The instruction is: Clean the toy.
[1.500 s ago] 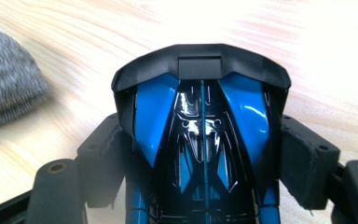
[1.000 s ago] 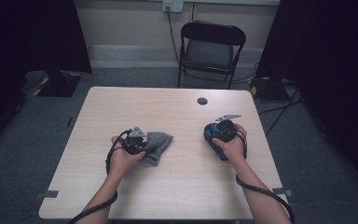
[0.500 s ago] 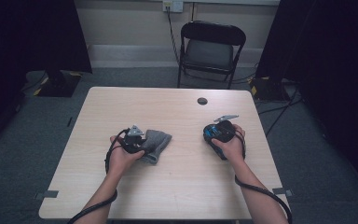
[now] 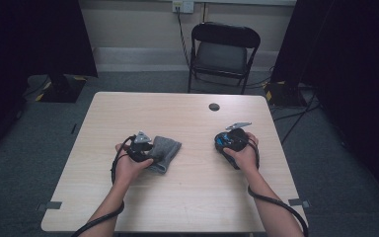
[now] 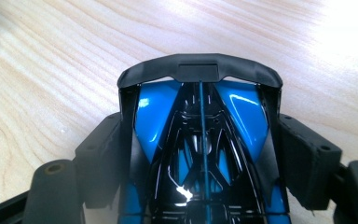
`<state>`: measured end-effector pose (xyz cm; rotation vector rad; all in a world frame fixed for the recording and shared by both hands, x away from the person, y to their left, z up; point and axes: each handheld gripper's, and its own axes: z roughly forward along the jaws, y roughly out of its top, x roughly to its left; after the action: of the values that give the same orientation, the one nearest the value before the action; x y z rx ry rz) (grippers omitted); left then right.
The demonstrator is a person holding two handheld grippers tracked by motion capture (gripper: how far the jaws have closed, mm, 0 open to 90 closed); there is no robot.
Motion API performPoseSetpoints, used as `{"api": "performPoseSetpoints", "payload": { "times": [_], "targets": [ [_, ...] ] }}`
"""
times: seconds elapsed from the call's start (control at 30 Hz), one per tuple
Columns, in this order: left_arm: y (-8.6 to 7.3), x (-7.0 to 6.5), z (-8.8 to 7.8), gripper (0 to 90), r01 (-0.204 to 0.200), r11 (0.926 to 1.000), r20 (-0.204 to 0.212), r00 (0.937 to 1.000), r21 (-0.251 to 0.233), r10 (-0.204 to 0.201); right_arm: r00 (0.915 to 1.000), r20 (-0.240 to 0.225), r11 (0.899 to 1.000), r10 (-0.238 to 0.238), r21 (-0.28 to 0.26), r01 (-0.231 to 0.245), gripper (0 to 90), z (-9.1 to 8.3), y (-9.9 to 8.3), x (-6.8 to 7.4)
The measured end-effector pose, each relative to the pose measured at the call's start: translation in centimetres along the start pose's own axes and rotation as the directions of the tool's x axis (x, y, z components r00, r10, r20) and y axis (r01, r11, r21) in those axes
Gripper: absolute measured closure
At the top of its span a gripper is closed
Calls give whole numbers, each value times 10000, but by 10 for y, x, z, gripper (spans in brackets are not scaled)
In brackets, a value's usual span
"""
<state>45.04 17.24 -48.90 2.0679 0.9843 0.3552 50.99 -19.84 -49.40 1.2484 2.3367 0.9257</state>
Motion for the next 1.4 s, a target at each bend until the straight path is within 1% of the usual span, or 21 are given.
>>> {"api": "performPoseSetpoints", "payload": {
  "times": [0.03, 0.1, 0.2, 0.23, 0.3, 0.4, 0.53, 0.6, 0.67, 0.77, 0.87, 0.9, 1.1, 1.17, 1.2, 1.23, 1.27, 1.3, 1.33, 1.37, 1.4],
  "targets": [
    [1, 0, -1, 310, 61, 10000, -47, 10000, -77, -61, 9998, 144, 9999, -143, -69, 144, 211, -1, 0, 0],
    [2, 0, -2, 299, 133, 9998, -84, 9999, -135, -134, 9996, 165, 9997, -217, -67, 218, 204, -2, 1, 0],
    [6, -2, -6, 280, 87, 9998, -62, 9999, -197, -89, 9998, 119, 9998, -132, 117, 131, 196, -6, 2, -1],
    [9, -4, -9, 268, -27, 9997, -99, 9999, -251, 24, 9999, 78, 9999, -91, -112, 91, 193, -11, 4, -1],
    [10, -6, -10, 263, 3, 9996, -78, 10000, -279, -5, 9999, 67, 9996, -117, -254, 119, 189, -14, 4, -1],
    [12, -9, -13, 249, 59, 9993, -52, 10000, -365, -61, 10000, 58, 9989, 77, -461, -74, 184, -22, 7, -3],
    [15, -13, -17, 232, -15, 9992, 59, 10000, -406, 18, 10000, -38, 9984, -18, -572, 16, 179, -34, 9, -3],
    [17, -17, -19, 231, -74, 9991, 231, 9997, -428, 84, 9999, -152, 9980, 31, -637, -41, 182, -40, 9, -3],
    [19, -20, -22, 228, -281, 9985, 251, 9993, -478, 293, 9996, -280, 9979, -8, -651, -10, 182, -45, 7, -1],
    [22, -26, -25, 219, -253, 9978, 427, 9987, -614, 280, 9990, -443, 9968, -66, -799, 31, 176, -52, 4, 4],
    [23, -32, -28, 213, -261, 9980, 590, 9978, -581, 296, 9972, -670, 9958, -328, -871, 269, 176, -58, 2, 10],
    [24, -35, -29, 212, -381, 9977, 694, 9967, -558, 419, 9957, -846, 9955, -384, -891, 309, 176, -60, 0, 14],
    [20, -46, -31, 185, -465, 9976, 872, 9949, -514, 509, 9909, -1175, 9936, -651, -996, 534, 164, -66, -4, 27],
    [16, -52, -31, 172, -539, 9977, 1020, 9931, -411, 578, 9853, -1431, 9918, -929, -1007, 789, 156, -70, -8, 36],
    [16, -52, -31, 167, -539, 9977, 1020, 9931, -411, 578, 9853, -1431, 9918, -929, -1007, 789, 156, -70, -8, 36],
    [13, -56, -31, 166, -645, 9972, 1115, 9914, -386, 684, 9804, -1631, 9905, -1108, -989, 955, 152, -72, -10, 42],
    [13, -56, -31, 164, -645, 9972, 1115, 9914, -386, 684, 9804, -1631, 9905, -1108, -989, 955, 152, -72, -10, 42],
    [12, -59, -32, 160, -618, 9973, 1250, 9899, -396, 664, 9758, -1854, 9898, -1160, -1037, 979, 152, -73, -13, 48],
    [10, -61, -32, 160, -634, 9972, 1369, 9882, -393, 682, 9758, -1854, 9898, -1160, -1037, 979, 152, -73, -13, 48],
    [7, -64, -33, 160, -708, 9967, 1511, 9856, -404, 762, 9702, -2113, 9895, -1182, -1066, 973, 152, -74, -17, 53],
    [7, -64, -33, 160, -708, 9967, 1511, 9856, -404, 762, 9702, -2113, 9895, -1182, -1066, 973, 152, -74, -17, 53]
  ]
}}
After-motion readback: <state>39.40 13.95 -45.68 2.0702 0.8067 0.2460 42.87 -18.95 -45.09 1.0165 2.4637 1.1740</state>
